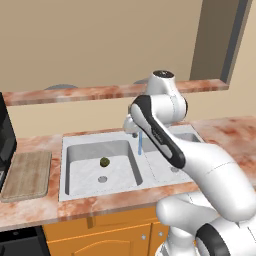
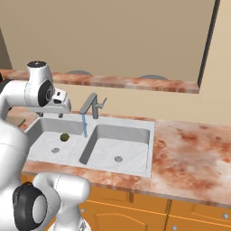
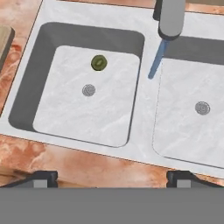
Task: Pick the kiwi from the sink and place it on the cutting board to airdry. Then turn off the sink faucet.
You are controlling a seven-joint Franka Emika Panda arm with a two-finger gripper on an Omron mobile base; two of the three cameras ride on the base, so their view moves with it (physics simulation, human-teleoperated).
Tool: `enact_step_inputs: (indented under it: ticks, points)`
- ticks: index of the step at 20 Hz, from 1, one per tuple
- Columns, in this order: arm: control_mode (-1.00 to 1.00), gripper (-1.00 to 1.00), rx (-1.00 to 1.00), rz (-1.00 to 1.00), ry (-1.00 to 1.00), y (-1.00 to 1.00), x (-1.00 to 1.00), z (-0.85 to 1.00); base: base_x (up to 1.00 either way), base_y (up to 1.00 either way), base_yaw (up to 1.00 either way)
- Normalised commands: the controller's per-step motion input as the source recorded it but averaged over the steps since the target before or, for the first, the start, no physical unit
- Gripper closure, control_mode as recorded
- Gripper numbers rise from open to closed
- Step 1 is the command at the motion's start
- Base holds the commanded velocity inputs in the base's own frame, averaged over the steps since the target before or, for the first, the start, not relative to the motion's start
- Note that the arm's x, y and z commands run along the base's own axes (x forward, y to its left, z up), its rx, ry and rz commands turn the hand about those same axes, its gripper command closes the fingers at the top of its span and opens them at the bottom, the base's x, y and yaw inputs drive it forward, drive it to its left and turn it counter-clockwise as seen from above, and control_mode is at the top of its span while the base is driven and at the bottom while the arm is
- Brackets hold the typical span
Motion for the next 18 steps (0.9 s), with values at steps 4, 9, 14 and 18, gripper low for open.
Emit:
enact_step_inputs:
  ticks: [4, 9, 14, 18]
  points:
    - [-1.00, -1.00, 0.00, 0.06, 0.02, 0.58, 0.21, -0.15, 0.00, 0.00, 0.00]
    - [-1.00, -1.00, 0.04, 0.01, 0.08, 0.42, 0.30, -0.24, 0.00, 0.00, 0.00]
    - [-1.00, -1.00, 0.03, 0.03, 0.07, 0.35, 0.27, -0.32, 0.00, 0.00, 0.00]
    - [-1.00, -1.00, 0.00, 0.01, 0.03, 0.17, 0.21, -0.31, 0.00, 0.00, 0.00]
